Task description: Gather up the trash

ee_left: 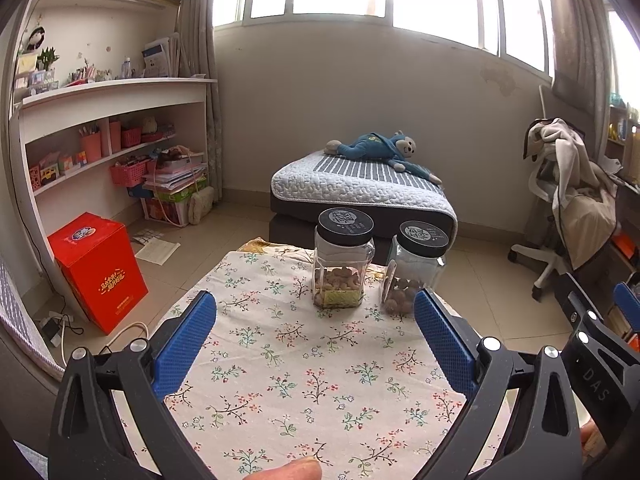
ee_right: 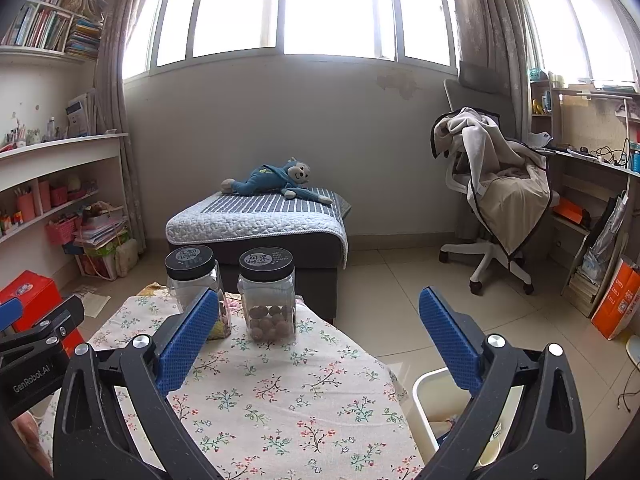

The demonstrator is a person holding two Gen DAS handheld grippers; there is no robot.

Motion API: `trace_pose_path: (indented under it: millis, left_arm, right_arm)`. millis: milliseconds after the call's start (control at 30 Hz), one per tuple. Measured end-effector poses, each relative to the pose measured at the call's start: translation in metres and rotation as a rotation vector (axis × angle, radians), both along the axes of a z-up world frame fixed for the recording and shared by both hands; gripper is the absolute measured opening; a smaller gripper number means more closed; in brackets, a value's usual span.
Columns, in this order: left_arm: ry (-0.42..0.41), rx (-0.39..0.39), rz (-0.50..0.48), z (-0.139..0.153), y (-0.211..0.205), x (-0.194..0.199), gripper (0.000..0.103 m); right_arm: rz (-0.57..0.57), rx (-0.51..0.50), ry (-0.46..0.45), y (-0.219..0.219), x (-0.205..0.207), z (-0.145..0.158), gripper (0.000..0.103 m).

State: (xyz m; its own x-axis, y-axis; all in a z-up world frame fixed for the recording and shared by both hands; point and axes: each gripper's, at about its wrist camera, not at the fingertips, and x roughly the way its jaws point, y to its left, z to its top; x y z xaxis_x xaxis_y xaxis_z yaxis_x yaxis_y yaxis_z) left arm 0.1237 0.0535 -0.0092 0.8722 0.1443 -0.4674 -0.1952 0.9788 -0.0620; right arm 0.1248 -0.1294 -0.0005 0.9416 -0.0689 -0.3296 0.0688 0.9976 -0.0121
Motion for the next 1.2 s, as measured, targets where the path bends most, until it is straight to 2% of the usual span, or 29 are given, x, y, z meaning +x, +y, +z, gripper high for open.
trace_pose_path:
  millis: [933,1200]
  left_arm:
    - [0.019,0.016,0.015,-0.0049,-0.0020,0.0040,0.096]
    - [0.003,0.015,-0.007,-0.0054,-0.0020,0.0037,0.096]
  right_arm:
    - [0.012,0.003,0.008,0.0000,0.0003,-0.0016,0.096]
    - [0.014,0.002,0.012,0.0002,0.0007,-0.0028,0.096]
